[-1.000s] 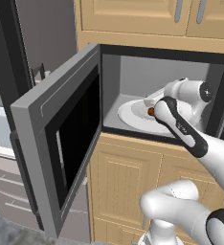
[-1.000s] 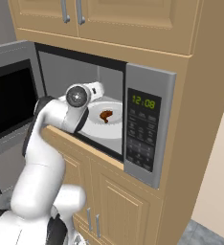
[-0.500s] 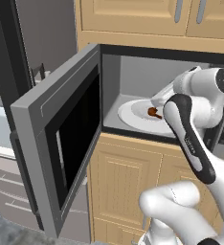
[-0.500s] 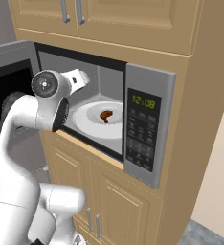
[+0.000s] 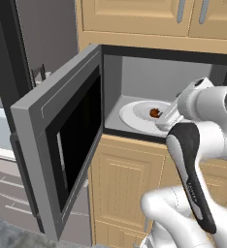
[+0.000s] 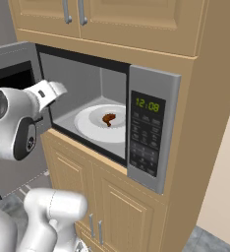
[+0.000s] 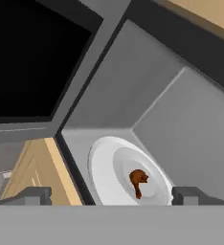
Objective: Transport the chicken drumstick from the fridge to the microwave and turn on the microwave.
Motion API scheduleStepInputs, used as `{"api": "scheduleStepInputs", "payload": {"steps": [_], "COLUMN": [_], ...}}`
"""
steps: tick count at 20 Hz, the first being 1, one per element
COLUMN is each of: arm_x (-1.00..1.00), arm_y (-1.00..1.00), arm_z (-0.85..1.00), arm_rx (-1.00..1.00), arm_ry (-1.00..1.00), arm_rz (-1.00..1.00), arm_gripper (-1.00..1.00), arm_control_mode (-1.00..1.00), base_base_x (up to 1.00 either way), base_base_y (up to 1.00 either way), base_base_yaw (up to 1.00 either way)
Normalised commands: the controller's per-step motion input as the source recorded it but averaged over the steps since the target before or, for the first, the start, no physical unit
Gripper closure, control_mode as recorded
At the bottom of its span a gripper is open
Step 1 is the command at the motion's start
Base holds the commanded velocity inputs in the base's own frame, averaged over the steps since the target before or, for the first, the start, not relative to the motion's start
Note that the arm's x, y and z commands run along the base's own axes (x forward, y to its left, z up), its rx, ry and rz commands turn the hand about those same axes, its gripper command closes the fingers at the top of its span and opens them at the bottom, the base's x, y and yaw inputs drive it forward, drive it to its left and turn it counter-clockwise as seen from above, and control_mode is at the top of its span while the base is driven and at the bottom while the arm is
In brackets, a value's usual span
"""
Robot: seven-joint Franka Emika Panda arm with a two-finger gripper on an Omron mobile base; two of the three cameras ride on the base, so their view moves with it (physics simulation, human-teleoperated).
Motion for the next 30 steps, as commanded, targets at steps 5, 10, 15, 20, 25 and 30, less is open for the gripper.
{"api": "scheduleStepInputs", "payload": {"steps": [5,10,15,20,25,30], "arm_x": [-0.51,-0.44,-0.56,-0.53,-0.54,-0.58], "arm_y": [0.41,0.42,0.25,0.23,0.27,0.23], "arm_z": [0.00,-0.05,-0.11,-0.03,-0.14,-0.30], "arm_rx": [-0.34,-0.32,-0.22,-0.13,-0.03,-0.03], "arm_ry": [0.00,-0.05,-0.15,-0.03,0.00,0.00], "arm_rz": [0.00,0.01,0.03,0.01,0.00,0.00], "arm_gripper": [-1.00,-1.00,-1.00,-1.00,-1.00,-1.00], "arm_control_mode": [-1.00,-1.00,-1.00,-1.00,-1.00,-1.00], "base_base_x": [0.00,0.00,0.00,0.00,0.00,0.00], "base_base_y": [0.00,0.00,0.00,0.00,0.00,0.00], "base_base_yaw": [0.00,0.00,0.00,0.00,0.00,0.00]}}
